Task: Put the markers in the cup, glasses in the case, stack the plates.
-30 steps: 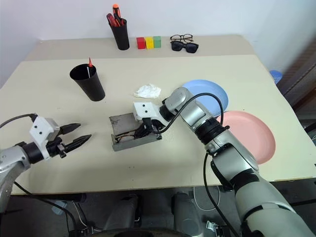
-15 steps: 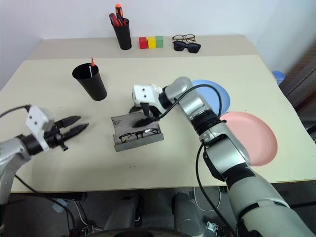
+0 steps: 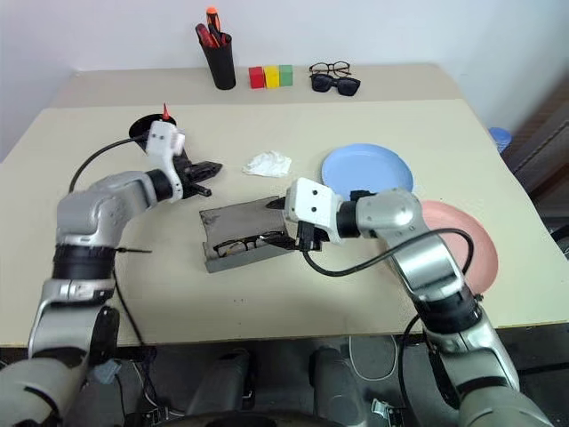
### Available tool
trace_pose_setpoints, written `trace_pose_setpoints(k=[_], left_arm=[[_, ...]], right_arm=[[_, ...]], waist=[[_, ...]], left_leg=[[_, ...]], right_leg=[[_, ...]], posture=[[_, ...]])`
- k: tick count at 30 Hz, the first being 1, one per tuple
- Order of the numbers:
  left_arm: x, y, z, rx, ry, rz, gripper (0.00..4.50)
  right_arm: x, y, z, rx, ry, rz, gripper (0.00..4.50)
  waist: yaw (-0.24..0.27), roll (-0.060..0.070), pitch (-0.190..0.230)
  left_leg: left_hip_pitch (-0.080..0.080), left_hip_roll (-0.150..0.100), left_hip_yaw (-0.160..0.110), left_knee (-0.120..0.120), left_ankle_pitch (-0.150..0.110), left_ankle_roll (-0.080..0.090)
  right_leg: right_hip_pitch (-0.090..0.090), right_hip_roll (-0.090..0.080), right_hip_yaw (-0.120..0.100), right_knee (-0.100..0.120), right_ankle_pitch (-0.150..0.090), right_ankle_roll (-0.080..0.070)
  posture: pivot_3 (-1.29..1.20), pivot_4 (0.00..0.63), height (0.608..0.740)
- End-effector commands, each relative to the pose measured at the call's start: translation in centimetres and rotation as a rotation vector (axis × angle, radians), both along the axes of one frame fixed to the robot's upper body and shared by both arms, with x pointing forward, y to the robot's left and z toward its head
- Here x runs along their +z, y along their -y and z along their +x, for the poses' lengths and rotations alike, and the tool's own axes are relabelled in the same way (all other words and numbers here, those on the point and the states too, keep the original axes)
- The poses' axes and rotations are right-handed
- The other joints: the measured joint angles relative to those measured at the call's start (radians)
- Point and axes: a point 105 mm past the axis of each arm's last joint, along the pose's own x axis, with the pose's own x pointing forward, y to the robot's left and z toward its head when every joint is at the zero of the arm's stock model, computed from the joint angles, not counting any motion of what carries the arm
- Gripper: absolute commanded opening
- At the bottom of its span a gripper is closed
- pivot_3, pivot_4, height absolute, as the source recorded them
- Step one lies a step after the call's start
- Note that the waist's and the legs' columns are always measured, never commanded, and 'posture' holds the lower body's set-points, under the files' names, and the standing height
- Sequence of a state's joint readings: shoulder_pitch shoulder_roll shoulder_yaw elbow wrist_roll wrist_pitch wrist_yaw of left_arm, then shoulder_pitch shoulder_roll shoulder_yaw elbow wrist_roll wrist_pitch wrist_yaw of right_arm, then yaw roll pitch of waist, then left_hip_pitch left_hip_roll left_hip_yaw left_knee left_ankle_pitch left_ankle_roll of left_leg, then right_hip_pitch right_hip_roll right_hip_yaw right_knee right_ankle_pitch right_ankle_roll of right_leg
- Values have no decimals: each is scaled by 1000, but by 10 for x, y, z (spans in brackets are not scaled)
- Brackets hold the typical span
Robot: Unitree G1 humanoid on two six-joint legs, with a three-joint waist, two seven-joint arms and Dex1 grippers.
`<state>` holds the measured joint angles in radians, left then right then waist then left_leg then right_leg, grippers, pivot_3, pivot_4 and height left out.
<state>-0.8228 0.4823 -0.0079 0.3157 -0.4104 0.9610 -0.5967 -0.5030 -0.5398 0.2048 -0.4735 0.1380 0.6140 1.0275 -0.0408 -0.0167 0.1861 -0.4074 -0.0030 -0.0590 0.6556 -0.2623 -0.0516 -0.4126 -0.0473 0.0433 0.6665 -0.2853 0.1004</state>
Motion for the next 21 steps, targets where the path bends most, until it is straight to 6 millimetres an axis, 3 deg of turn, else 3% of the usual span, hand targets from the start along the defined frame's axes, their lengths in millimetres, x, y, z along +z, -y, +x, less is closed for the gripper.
trace_pose_setpoints(k=[1, 6, 14, 17, 21], left_arm=[[-10, 14, -10, -124, -130, -7, 43], [-12, 22, -23, -245, -155, -7, 43], [16, 33, -69, -457, -3, -66, 43], [14, 37, -84, -508, 1, -48, 43], [-4, 39, -110, -586, -28, 47, 43]], right_arm=[[16, 8, 0, -96, 44, 48, 2910], [17, 16, 5, -153, 47, 49, 2910], [14, 33, 23, -236, 56, 23, 2910], [13, 36, 29, -257, 63, 20, 2910], [16, 39, 40, -279, 74, 31, 2910]], waist=[[-5, 0, 0], [0, 0, 0], [2, 0, 0], [2, 0, 0], [0, 0, 0]], left_leg=[[0, 0, 0, 0, 0, 0], [0, 0, 0, 0, 0, 0], [-1, 1, 1, 0, 0, 0], [-1, 0, 1, 0, 0, 0], [0, 1, 1, 0, 0, 0]], right_leg=[[0, 0, 0, 0, 0, 0], [0, 0, 1, -1, 0, 0], [0, -1, 1, -1, 0, 0], [0, -2, 1, -1, 0, 0], [0, -2, 1, -1, 0, 0]], posture=[[0, 150, 740], [0, 150, 740], [0, 150, 740], [0, 150, 740], [0, 150, 740]])
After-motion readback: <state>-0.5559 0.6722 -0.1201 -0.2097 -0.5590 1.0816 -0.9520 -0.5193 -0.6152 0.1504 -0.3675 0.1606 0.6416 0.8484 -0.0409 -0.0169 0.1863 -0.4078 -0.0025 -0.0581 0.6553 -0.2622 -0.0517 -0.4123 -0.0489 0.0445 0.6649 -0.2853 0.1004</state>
